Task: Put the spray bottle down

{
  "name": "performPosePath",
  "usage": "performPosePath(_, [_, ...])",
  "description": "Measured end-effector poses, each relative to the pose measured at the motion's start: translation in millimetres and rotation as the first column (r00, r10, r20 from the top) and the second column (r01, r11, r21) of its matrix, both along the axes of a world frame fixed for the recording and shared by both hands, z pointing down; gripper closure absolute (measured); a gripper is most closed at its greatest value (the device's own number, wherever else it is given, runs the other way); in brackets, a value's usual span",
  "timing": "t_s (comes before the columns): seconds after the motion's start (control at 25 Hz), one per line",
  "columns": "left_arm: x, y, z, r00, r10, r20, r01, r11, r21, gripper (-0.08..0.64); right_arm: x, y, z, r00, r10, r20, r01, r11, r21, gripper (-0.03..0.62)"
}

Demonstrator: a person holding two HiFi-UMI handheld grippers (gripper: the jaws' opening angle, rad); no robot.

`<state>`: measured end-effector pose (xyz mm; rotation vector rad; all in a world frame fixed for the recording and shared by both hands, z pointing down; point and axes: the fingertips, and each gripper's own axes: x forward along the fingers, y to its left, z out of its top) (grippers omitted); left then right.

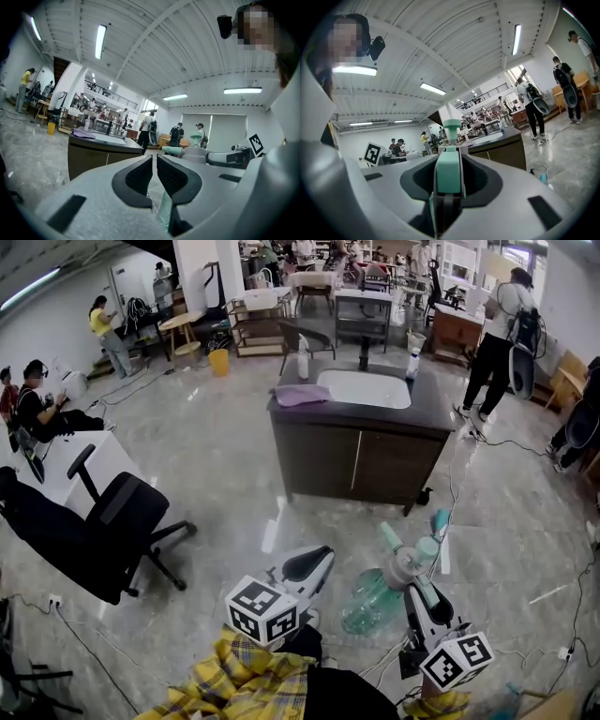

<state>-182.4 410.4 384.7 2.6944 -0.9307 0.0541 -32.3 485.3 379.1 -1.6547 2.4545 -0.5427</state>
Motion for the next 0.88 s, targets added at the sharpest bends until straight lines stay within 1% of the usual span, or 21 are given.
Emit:
performPosePath(0.16, [4, -22, 1, 1.000, 0.017, -0.010, -0.017, 1.000, -0.010, 0.531, 1, -17, -1, 1.000, 0.019, 0.016, -0.019, 1.000, -0.011, 0.479])
performPosePath(0.44, [11, -64, -3, 0.999, 0.040, -0.018, -0.041, 0.999, -0.011, 0.531, 2, -56, -8, 0.999, 0.031, -0.008, -0.031, 0.999, -0.015, 0.479])
performPosePath(0.64, [6, -96, -1, 0.999, 0.034, -0.027, -0.035, 0.999, -0.023, 0.531, -1, -88, -10, 0.999, 0.032, 0.017, -0.032, 0.999, -0.029, 0.479])
performPosePath(0.88, [-1, -135, 1, 0.999, 0.046, -0.029, -0.046, 0.999, -0.028, 0.531, -10, -129, -10, 0.999, 0.035, 0.000, -0.035, 0.999, -0.034, 0.479])
